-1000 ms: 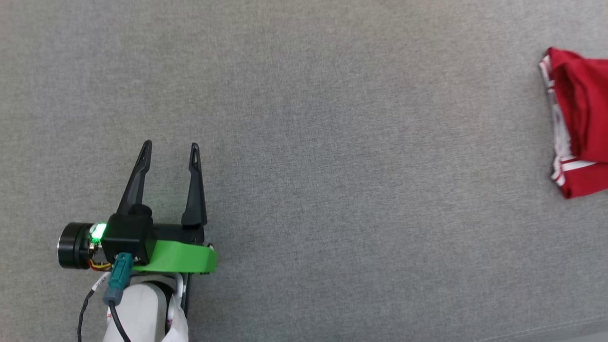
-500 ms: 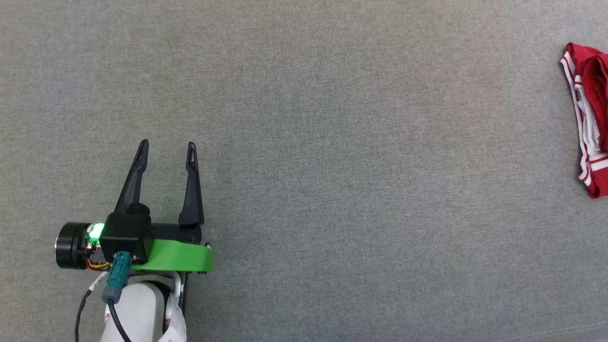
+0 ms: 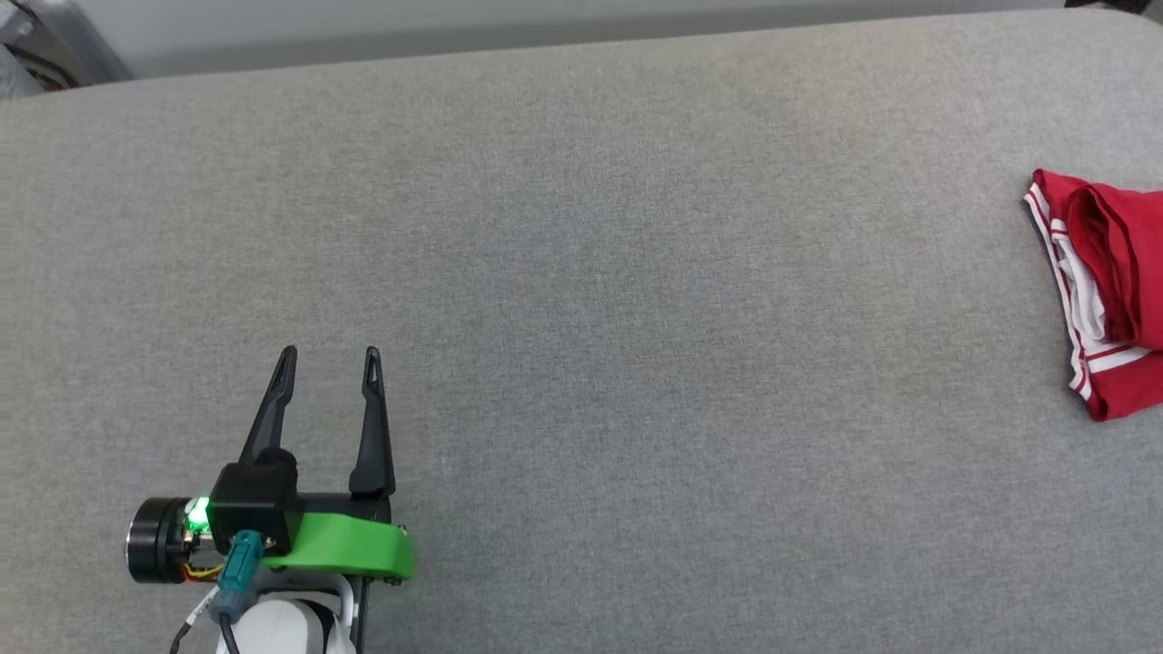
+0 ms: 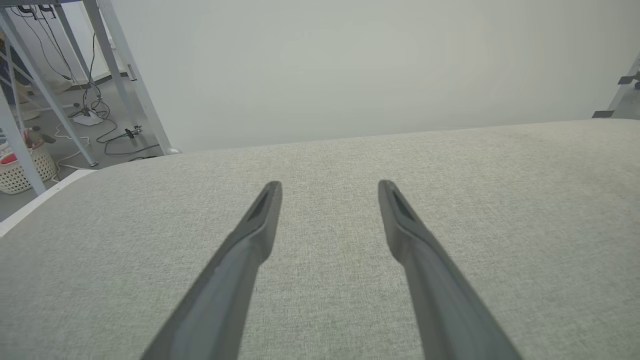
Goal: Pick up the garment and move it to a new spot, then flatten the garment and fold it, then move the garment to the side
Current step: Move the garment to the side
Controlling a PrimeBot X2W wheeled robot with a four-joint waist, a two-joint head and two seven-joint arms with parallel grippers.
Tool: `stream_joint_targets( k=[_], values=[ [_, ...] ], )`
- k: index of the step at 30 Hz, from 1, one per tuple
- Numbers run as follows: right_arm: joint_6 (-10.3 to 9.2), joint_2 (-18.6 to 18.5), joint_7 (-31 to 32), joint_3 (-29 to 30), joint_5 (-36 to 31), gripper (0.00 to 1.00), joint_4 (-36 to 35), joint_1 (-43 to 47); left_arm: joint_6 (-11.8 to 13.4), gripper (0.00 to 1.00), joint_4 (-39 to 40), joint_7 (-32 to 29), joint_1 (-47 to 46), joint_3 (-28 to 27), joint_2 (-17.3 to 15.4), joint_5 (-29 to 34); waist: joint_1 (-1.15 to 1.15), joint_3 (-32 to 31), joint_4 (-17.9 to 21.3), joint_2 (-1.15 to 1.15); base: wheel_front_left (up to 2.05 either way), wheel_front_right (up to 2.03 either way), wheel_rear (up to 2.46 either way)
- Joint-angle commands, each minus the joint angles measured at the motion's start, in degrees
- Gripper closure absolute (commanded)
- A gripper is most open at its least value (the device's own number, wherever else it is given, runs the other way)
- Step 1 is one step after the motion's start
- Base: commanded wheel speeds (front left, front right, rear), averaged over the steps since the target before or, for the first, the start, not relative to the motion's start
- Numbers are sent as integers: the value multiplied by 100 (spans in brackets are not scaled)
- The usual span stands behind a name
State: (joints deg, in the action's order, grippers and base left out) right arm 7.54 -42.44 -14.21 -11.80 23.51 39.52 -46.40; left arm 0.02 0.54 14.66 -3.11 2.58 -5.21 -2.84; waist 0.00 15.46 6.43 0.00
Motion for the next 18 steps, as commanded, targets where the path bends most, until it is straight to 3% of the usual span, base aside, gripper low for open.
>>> stream_joint_targets(
  k=[1,6,9,13,18],
  values=[
    [-5,185,-56,162,-128,0,-264,239,17,0,-17,34,76,-21,27,-58,0,-347,-176,0,0,0,0],
    [-5,945,-76,1013,-657,0,-1650,1058,6,0,-97,34,219,-13,66,-98,0,-631,-331,0,0,0,0],
    [-5,1585,-77,1386,-930,0,-2480,1696,4,0,-151,34,298,-44,81,-127,0,-773,-414,0,0,0,0],
    [-5,2257,-77,1425,-1176,0,-3170,2415,-30,0,-237,34,347,-72,93,-149,0,-926,-539,0,0,0,0],
    [-5,2822,-78,1315,-1283,0,-3461,3079,-81,0,-350,34,362,-114,101,-165,0,-1050,-664,0,0,0,0]
  ],
)
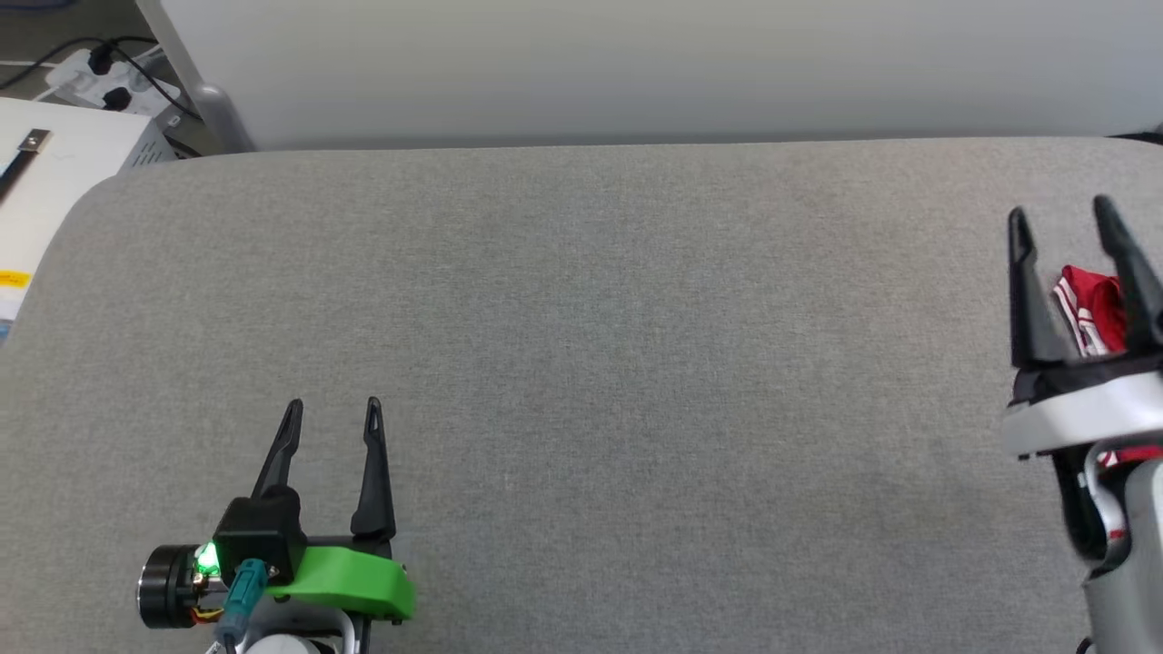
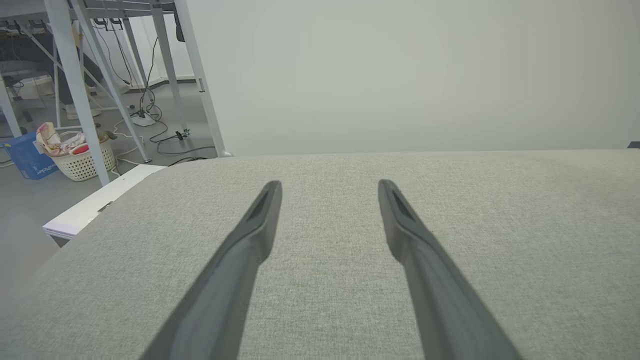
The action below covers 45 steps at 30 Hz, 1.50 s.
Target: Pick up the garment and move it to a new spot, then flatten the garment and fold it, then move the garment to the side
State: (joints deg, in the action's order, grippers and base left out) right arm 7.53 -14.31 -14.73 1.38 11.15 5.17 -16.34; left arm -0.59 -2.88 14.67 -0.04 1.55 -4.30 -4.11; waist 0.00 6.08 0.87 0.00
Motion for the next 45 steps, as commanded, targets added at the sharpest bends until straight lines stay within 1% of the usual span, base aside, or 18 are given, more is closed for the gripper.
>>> stream_joint_targets(
  k=[1,5,13,22,31,32,45],
  values=[
    [-4,123,-26,0,-55,0,-67,204,-25,0,-29,33,61,-20,13,-38,0,-137,-128,0,0,0,0],
    [-4,451,-26,-43,-63,0,-102,697,-46,0,-89,33,107,-39,27,-51,0,-236,-169,0,0,0,0],
    [-4,774,-27,-85,-94,0,-186,1545,-99,0,-125,33,228,-21,62,-92,0,-372,-204,0,0,0,0],
    [-4,884,-27,-25,-127,0,-433,2171,-179,0,-142,33,338,-6,87,-146,0,-443,-212,0,0,0,0],
    [-4,900,-27,-67,-149,0,-421,2325,-224,0,-136,33,396,-10,102,-175,0,-458,-174,0,0,0,0],
    [0,898,1,-60,-100,100,-420,2265,-179,100,-138,-2,331,-7,74,-147,0,-458,-174,0,0,0,0],
    [0,914,111,-66,-167,100,-426,2221,-159,100,-109,-110,307,-14,77,-109,0,-470,-165,0,0,0,0]
  ],
)
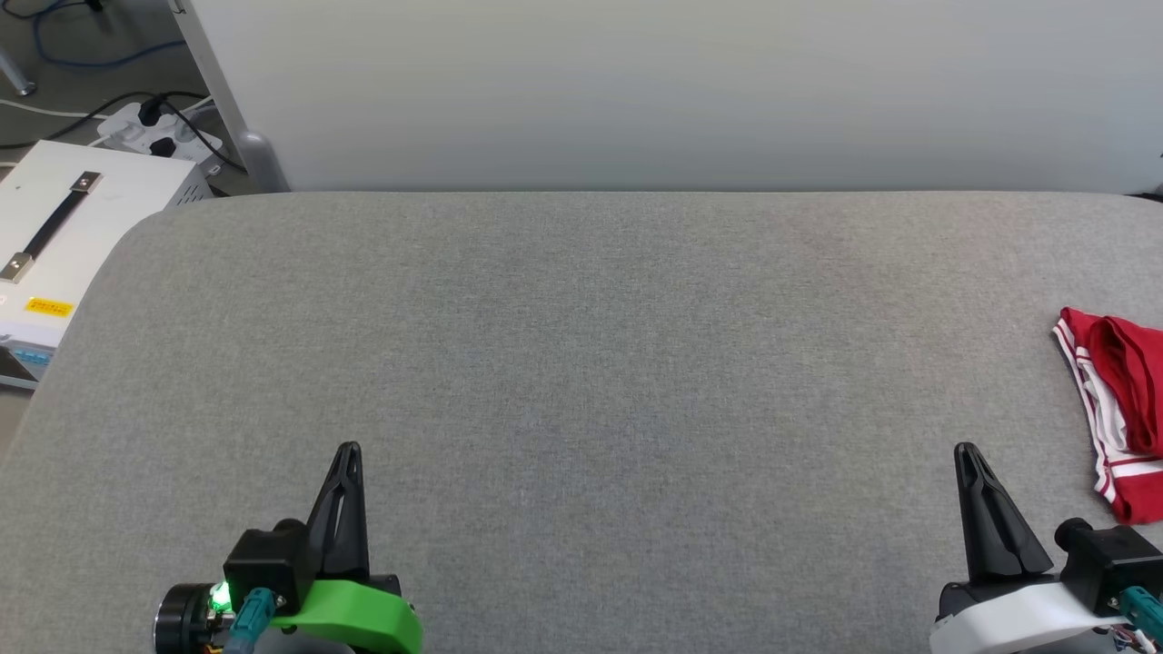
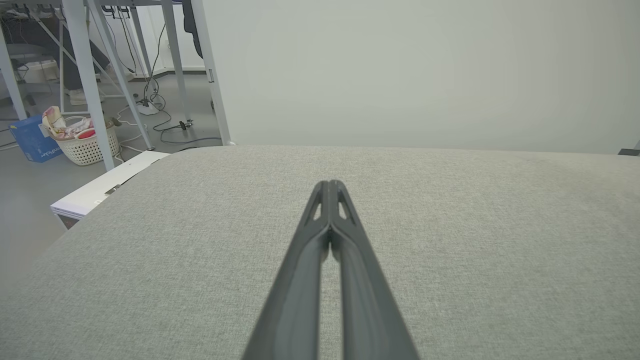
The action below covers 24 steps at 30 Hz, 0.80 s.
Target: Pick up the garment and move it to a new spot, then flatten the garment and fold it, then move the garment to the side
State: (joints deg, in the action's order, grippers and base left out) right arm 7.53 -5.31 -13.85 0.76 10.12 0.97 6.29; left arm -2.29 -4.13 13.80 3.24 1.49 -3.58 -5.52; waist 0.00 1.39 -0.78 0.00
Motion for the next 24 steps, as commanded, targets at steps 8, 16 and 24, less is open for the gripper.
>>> stream_joint_targets(
  k=[8,16,24],
  values=[
    [-1,30,115,-9,-128,100,-13,-82,26,100,42,-115,-41,-17,9,67,0,-10,5,0,0,0,0],
    [-1,46,210,-14,-194,100,-19,-123,41,100,69,-209,-62,-27,14,103,0,-19,11,0,0,0,0],
    [-1,61,302,-19,-258,100,-25,-162,56,100,96,-301,-83,-36,18,138,0,-29,16,0,0,0,0]
  ],
)
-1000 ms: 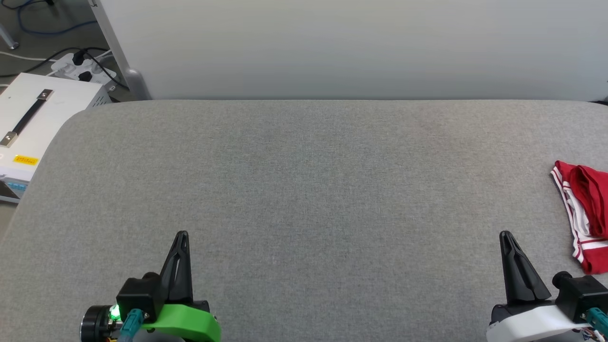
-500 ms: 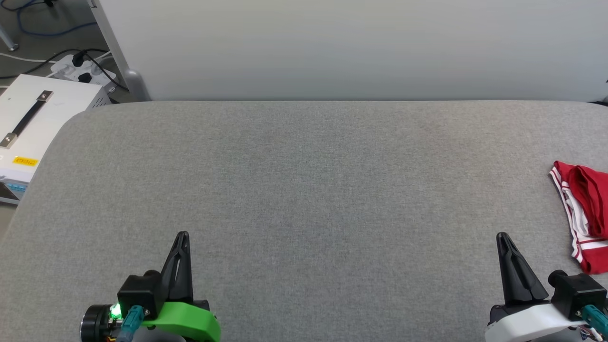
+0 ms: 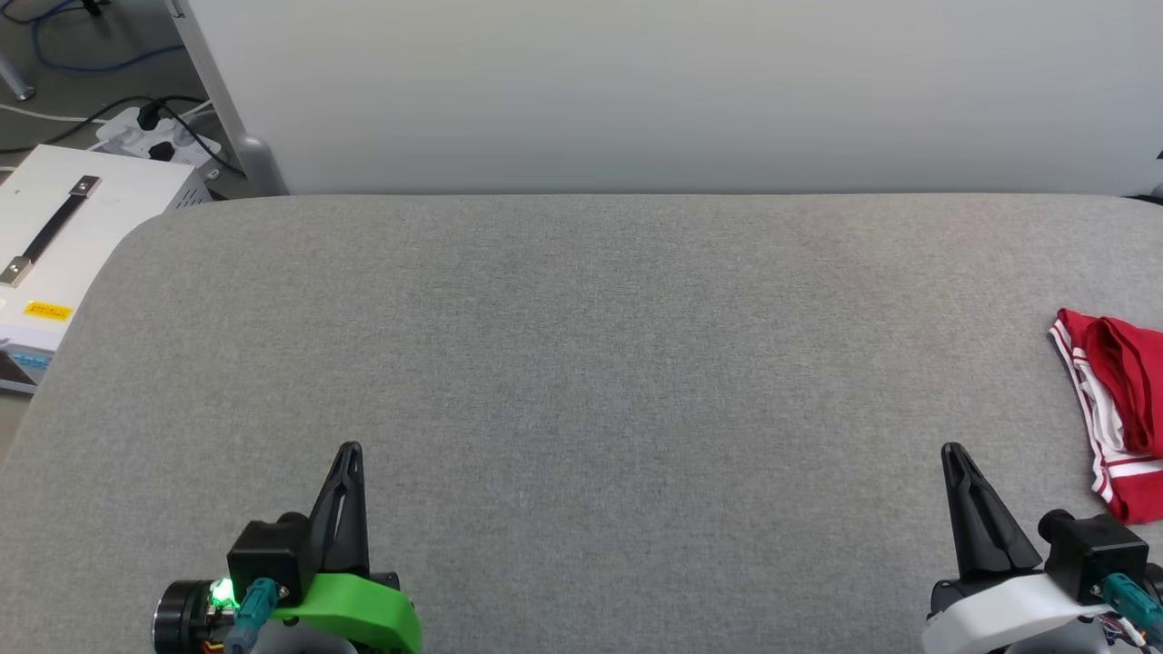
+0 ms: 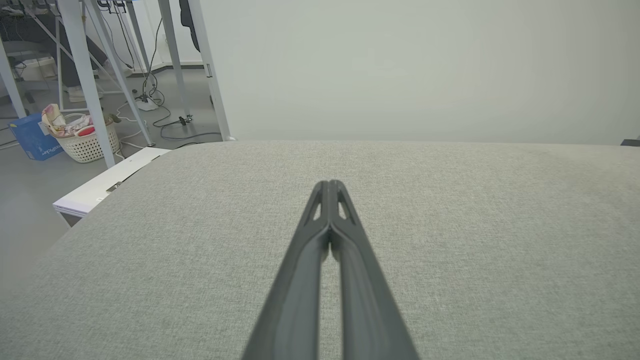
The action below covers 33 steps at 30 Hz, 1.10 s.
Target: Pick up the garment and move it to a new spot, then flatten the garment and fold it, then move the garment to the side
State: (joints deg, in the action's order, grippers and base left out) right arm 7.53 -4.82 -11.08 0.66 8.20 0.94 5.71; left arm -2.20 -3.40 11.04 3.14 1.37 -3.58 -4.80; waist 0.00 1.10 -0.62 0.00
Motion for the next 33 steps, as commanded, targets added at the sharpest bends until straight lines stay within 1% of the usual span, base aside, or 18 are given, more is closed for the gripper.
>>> stream_joint_targets(
  k=[1,33],
  values=[
    [-1,14,35,-10,-73,100,-23,-109,49,100,27,-34,-75,-25,19,70,0,-2,1,0,0,0,0],
    [-2,80,428,-30,-347,100,-49,-278,112,100,141,-426,-162,-66,37,220,0,-41,23,0,0,0,0]
  ],
)
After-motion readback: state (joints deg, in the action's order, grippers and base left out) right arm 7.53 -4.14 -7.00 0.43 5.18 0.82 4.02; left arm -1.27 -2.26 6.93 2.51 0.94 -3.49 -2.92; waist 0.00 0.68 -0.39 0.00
